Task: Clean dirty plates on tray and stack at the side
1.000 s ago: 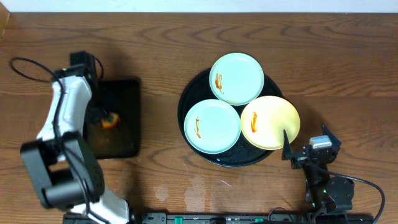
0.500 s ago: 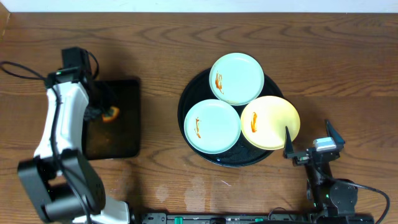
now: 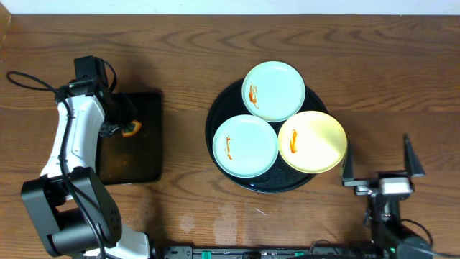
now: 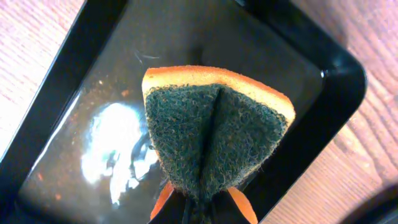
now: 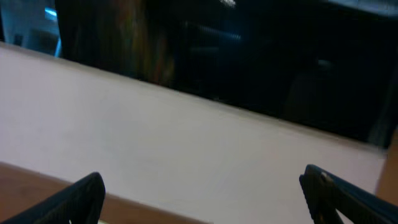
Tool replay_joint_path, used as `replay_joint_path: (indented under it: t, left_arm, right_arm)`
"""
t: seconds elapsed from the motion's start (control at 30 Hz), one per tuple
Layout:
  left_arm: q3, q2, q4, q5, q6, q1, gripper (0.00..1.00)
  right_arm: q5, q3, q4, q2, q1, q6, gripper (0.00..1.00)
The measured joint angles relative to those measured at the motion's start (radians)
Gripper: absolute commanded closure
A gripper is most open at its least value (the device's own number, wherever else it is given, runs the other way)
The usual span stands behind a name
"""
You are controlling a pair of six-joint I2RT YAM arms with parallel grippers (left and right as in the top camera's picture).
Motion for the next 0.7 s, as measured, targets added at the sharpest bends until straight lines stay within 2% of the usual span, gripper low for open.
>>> replay_joint_path:
  t: [0.07, 0.17, 0.27, 0.37, 0.53, 0.63, 0.7]
  left_arm:
    - [0.000, 0.000, 0.002, 0.002, 0.000, 0.000, 0.93]
    - [0.000, 0.000, 0.002, 0.002, 0.000, 0.000, 0.93]
    - [0.000, 0.000, 0.002, 0.003, 0.000, 0.000, 0.93]
    - [0.000, 0.000, 0.001, 0.003, 0.000, 0.000, 0.93]
    - [0.000, 0.000, 0.002, 0.015, 0.000, 0.000, 0.92]
    - [0.000, 0.000, 0.002, 0.021, 0.000, 0.000, 0.92]
    - [0.000, 0.000, 0.002, 0.021, 0.000, 0.000, 0.92]
  right_arm:
    - [-0.001, 0.127, -0.122, 0.058, 0.000, -0.039, 0.01]
    - [-0.003, 0.375, -0.401, 0.215, 0.000, -0.082, 0.01]
    - [-0.018, 0.620, -0.634, 0.439, 0.000, -0.105, 0.01]
    - [-0.103, 0.797, -0.771, 0.650, 0.000, -0.113, 0.01]
    - [-0.290, 0.957, -0.745, 0.943, 0.000, -0.100, 0.01]
    - [-0.369, 0.976, -0.610, 1.081, 0.000, -0.008, 0.01]
    - [-0.393, 1.011, -0.613, 1.167, 0.002, 0.048, 0.01]
